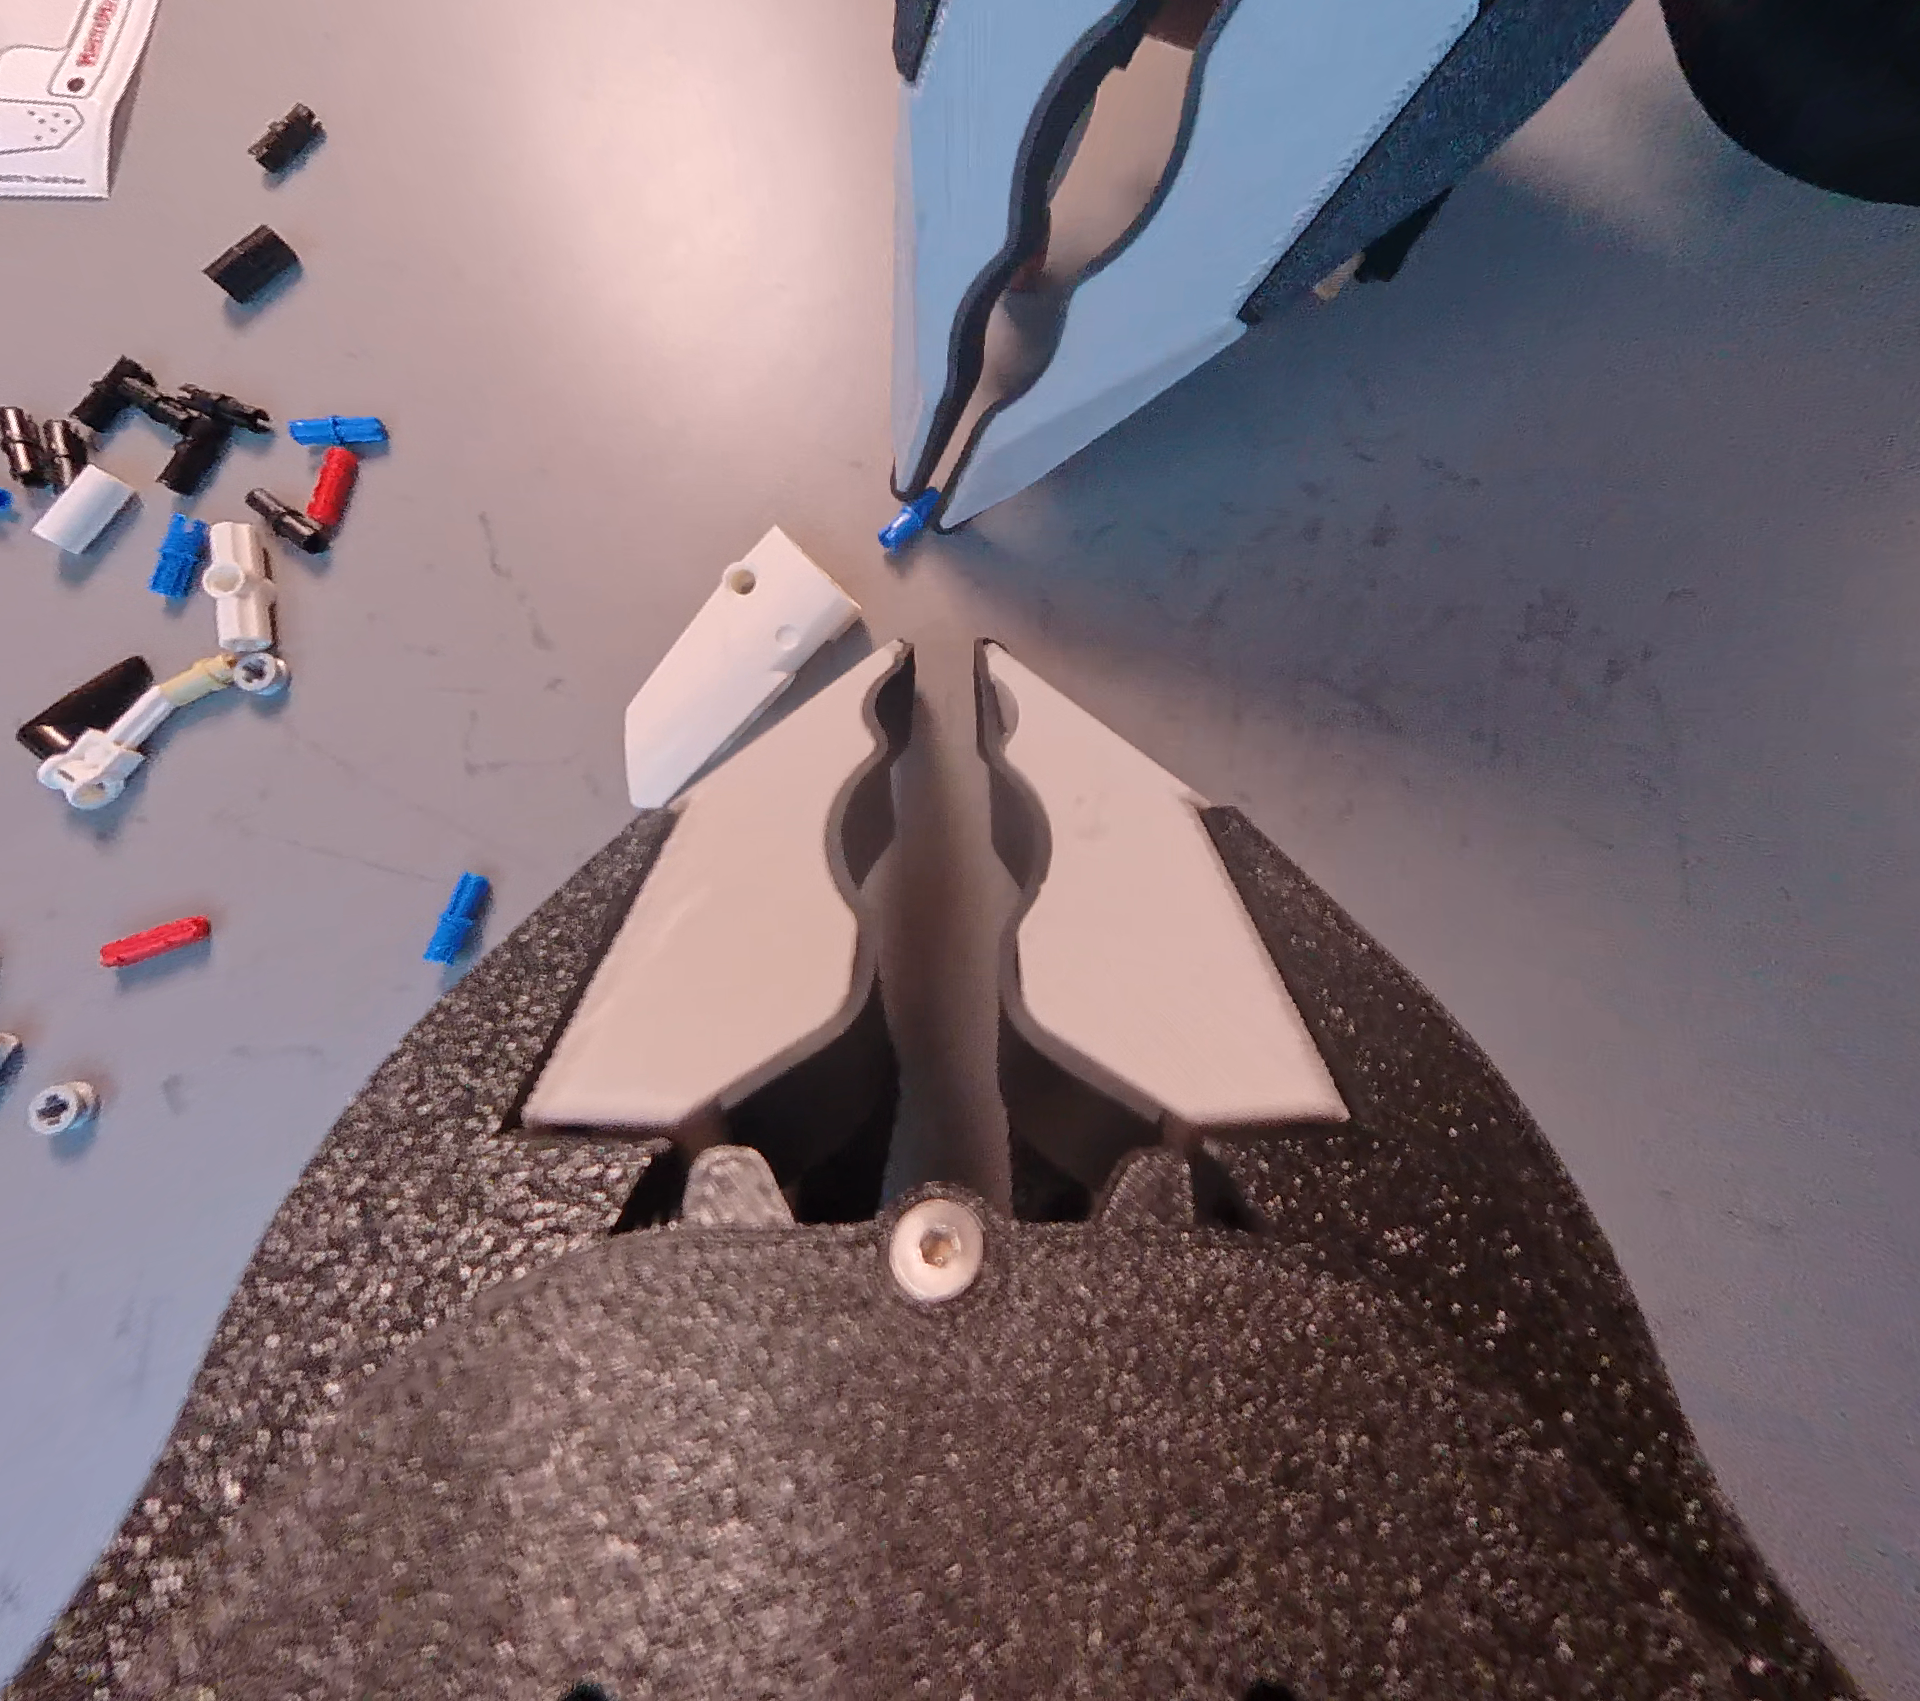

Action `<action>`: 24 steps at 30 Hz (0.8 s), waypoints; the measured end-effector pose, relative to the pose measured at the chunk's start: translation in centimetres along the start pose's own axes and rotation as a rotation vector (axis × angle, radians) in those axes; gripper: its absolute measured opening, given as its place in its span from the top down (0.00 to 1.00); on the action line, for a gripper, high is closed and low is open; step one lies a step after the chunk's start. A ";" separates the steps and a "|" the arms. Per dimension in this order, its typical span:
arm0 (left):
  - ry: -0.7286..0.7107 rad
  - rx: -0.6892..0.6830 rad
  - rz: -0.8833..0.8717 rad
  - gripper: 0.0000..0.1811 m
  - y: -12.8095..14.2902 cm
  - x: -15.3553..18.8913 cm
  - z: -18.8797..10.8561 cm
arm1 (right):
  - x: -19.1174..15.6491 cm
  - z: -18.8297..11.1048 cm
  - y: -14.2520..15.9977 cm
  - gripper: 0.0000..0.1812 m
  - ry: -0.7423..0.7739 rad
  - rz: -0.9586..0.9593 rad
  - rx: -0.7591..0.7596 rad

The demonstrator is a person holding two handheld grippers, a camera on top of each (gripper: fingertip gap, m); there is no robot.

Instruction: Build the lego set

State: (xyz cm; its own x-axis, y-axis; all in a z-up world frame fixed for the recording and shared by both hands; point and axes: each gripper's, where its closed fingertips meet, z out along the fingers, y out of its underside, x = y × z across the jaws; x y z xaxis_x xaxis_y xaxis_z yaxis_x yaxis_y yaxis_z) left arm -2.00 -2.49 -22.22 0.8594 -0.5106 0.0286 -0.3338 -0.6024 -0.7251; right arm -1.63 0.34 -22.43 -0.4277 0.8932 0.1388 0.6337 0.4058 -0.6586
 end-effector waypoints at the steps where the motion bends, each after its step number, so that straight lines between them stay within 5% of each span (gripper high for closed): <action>1: 0.008 0.016 -0.006 0.94 -0.2 0.0 -0.2 | 0.0 0.0 0.0 0.98 -0.014 0.017 -0.008; 11: 0.175 0.145 -0.017 0.92 -1.9 2.0 -2.0 | -3.4 -2.1 -3.2 0.98 0.006 -0.309 0.237; 19: 0.309 0.189 -0.027 0.98 -2.5 3.9 -2.9 | -4.6 -3.4 -3.6 0.98 -0.021 -0.331 0.306; 24: 0.564 0.433 -0.150 0.98 -5.9 5.4 -6.8 | -5.2 -7.6 -6.8 0.98 -0.093 -0.226 0.571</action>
State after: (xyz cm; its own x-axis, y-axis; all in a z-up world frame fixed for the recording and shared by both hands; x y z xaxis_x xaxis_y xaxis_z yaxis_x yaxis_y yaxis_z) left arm 2.04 -5.85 -13.09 0.5146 -0.7503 0.4149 0.0560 -0.4534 -0.8895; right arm 1.14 -5.62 -13.07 -0.5815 0.7665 0.2726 0.0872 0.3919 -0.9159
